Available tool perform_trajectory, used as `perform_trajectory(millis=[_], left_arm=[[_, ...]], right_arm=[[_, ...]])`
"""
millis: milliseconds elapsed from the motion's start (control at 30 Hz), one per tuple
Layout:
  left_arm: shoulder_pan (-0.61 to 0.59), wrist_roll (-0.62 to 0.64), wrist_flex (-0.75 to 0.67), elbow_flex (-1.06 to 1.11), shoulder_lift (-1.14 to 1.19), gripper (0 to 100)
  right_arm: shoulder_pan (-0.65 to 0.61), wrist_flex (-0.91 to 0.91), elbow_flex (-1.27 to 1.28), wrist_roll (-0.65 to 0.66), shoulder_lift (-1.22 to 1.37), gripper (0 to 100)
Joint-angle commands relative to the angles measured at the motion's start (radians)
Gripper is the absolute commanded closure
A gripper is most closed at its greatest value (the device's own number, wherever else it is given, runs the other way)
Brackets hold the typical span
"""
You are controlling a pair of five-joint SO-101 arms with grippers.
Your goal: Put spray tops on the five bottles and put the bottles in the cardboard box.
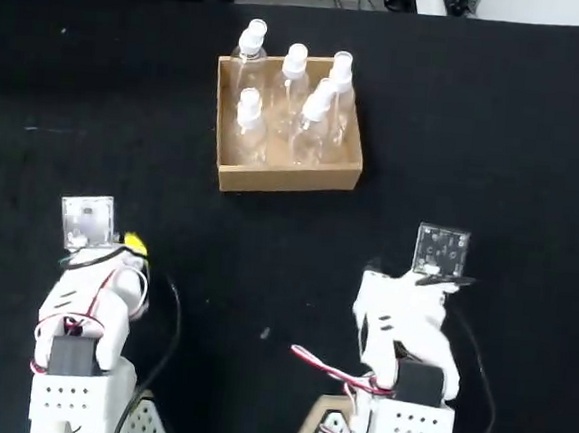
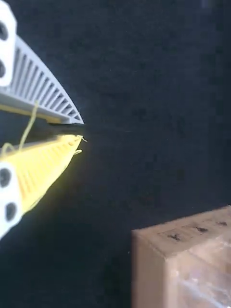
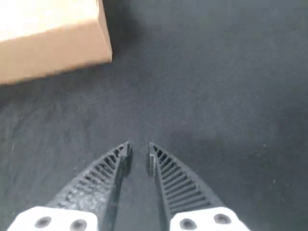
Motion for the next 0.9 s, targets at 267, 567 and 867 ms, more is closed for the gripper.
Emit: perform_trajectory(millis=[267,567,867], left_arm=[[-0.001,-0.006,0.353,0.028,-0.005,97],[0.004,-0.008,0.361,0.028,-0.014,97],[0.015,-0.006,0.359,0.028,-0.008,97]], right_arm=[[-0.026,0.187,0.010,0.000,0.039,97.2],[-0.029,0.199,0.010,0.000,-0.008,97.2],[-0.026,0.199,0.008,0.000,-0.010,97.2]])
